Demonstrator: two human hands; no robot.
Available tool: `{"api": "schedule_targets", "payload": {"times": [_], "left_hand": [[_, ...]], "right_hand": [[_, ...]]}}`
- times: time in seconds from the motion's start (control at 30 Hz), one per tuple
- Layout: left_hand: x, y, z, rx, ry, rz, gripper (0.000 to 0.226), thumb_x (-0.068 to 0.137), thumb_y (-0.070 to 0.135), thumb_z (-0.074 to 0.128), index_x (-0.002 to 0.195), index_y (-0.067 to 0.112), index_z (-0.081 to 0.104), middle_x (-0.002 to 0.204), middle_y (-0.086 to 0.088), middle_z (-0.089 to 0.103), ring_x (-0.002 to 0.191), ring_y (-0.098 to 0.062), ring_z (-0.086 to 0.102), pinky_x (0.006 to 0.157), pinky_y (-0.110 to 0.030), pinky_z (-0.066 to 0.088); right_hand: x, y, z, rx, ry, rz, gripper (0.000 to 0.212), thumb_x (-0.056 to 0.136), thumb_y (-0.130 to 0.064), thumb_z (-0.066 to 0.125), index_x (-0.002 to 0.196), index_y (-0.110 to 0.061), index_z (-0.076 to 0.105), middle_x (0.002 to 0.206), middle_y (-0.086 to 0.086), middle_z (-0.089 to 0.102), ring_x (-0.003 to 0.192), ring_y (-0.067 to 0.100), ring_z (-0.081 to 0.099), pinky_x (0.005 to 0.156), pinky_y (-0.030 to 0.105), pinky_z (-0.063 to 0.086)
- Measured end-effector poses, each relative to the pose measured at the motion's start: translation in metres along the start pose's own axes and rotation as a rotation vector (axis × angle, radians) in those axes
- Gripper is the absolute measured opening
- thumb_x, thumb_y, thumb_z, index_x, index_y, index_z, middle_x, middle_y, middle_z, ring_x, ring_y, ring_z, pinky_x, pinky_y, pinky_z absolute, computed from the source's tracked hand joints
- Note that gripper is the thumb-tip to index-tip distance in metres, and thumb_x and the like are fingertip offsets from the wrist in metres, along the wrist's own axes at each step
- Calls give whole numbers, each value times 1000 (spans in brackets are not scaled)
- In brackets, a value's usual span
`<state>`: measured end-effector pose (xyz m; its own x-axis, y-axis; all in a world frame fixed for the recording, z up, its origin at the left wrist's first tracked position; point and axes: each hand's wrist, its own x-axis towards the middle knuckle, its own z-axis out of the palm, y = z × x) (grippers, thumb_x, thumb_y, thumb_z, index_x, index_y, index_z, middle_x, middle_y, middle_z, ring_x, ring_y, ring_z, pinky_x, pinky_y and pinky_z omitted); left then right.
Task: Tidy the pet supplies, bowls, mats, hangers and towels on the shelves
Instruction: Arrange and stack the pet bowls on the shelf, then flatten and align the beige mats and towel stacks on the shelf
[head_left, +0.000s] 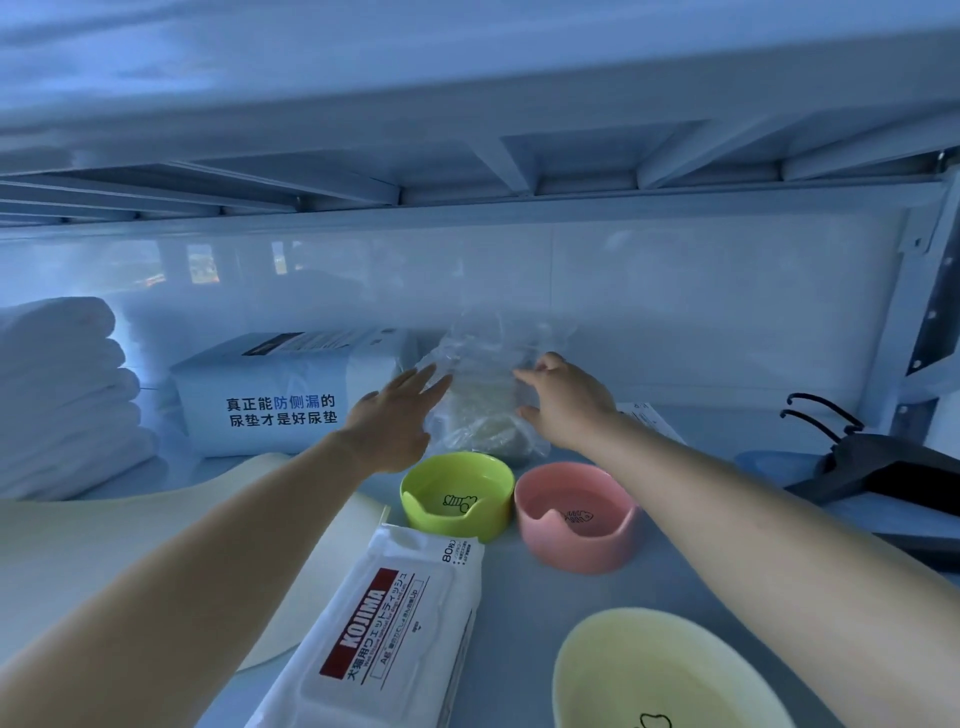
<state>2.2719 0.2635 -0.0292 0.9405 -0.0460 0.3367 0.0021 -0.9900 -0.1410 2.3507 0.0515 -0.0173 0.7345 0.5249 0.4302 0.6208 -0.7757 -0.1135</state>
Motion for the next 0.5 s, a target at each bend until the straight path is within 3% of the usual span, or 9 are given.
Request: {"api": "schedule_targets", "payload": {"times": [0.13, 0.33, 0.5], "left_hand": [[-28, -25, 1, -58, 6, -66, 72, 91, 31, 52, 148, 34, 8, 158, 6, 4, 144, -15, 10, 104, -43, 38], [-63, -74, -3, -210, 44, -168, 53, 87, 23, 55, 138, 31, 40, 144, 5, 40, 129, -14, 41, 102, -36, 40], [-86, -117, 3, -220, 42, -196, 41, 87, 25, 55, 127, 34, 53, 136, 6, 51, 125, -15, 46, 102, -37, 40]], "right_hand": [[-3, -14, -2, -24, 132, -50, 58, 92, -32, 53, 144, -22, 28, 147, 3, 25, 130, 25, 33, 89, 39, 48], [-2, -61, 2, 51, 128, -249, 47, 90, -30, 56, 135, -20, 45, 135, 1, 41, 123, 21, 41, 94, 37, 44], [5, -105, 15, 88, 78, -309, 42, 88, -32, 59, 128, -21, 53, 132, 0, 48, 122, 20, 45, 96, 31, 42]]}}
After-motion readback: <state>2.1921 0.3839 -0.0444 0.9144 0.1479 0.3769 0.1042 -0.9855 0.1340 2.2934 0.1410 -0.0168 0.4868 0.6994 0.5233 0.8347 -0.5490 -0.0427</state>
